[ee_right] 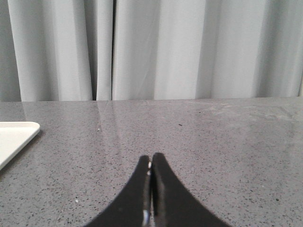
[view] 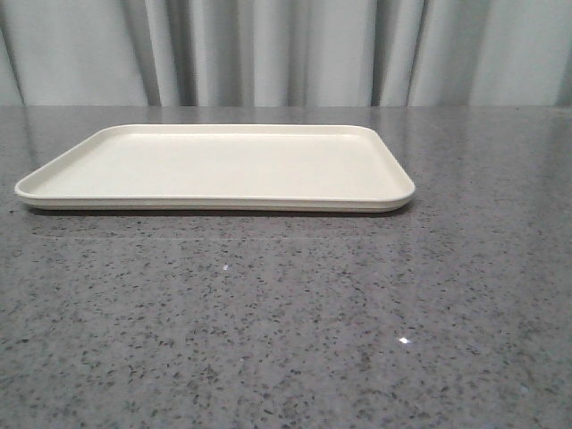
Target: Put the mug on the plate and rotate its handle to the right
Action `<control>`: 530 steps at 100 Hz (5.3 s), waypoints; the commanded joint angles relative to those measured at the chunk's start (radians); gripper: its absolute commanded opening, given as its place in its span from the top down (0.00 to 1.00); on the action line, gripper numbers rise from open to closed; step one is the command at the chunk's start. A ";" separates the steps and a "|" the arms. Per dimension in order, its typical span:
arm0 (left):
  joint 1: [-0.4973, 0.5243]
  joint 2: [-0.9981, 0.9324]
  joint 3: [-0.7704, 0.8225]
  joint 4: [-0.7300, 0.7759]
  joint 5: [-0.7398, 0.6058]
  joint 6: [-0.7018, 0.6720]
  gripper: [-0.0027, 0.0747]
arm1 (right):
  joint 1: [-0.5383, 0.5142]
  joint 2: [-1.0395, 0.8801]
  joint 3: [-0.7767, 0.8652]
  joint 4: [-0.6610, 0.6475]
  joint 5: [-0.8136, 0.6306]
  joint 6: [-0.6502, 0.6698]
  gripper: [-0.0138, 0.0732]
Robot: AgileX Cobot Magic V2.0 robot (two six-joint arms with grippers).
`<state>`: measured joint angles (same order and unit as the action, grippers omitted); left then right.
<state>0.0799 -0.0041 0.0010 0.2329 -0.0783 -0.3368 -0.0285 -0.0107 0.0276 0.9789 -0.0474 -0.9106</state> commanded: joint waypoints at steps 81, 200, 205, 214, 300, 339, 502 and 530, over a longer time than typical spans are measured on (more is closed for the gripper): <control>-0.007 -0.030 0.001 -0.176 -0.198 -0.013 0.99 | -0.007 -0.021 -0.044 0.146 -0.060 -0.007 0.91; -0.007 0.197 -0.533 -0.272 0.113 -0.090 0.99 | -0.006 0.323 -0.573 0.136 0.140 -0.007 0.71; -0.007 0.228 -0.554 -0.267 0.114 -0.088 0.99 | -0.006 0.327 -0.583 0.136 0.142 -0.007 0.65; -0.007 0.276 -0.599 -0.267 0.127 -0.086 0.99 | -0.006 0.327 -0.593 0.136 0.136 -0.007 0.57; -0.008 0.597 -0.942 -0.233 0.524 0.029 0.43 | -0.006 0.327 -0.599 0.137 0.115 -0.007 0.43; -0.008 0.600 -0.949 -0.233 0.524 0.029 0.44 | -0.005 0.324 -0.599 0.143 0.047 -0.007 0.44; -0.006 0.998 -1.226 -0.196 1.331 0.311 0.53 | -0.005 0.324 -0.638 0.128 0.153 -0.010 0.44; -0.006 1.022 -1.192 -0.189 1.340 0.322 0.53 | -0.005 0.324 -0.638 0.128 0.167 -0.010 0.44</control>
<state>0.0799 1.0137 -1.1876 0.0456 1.2595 -0.0184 -0.0285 0.2961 -0.5747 1.1079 0.1478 -0.9109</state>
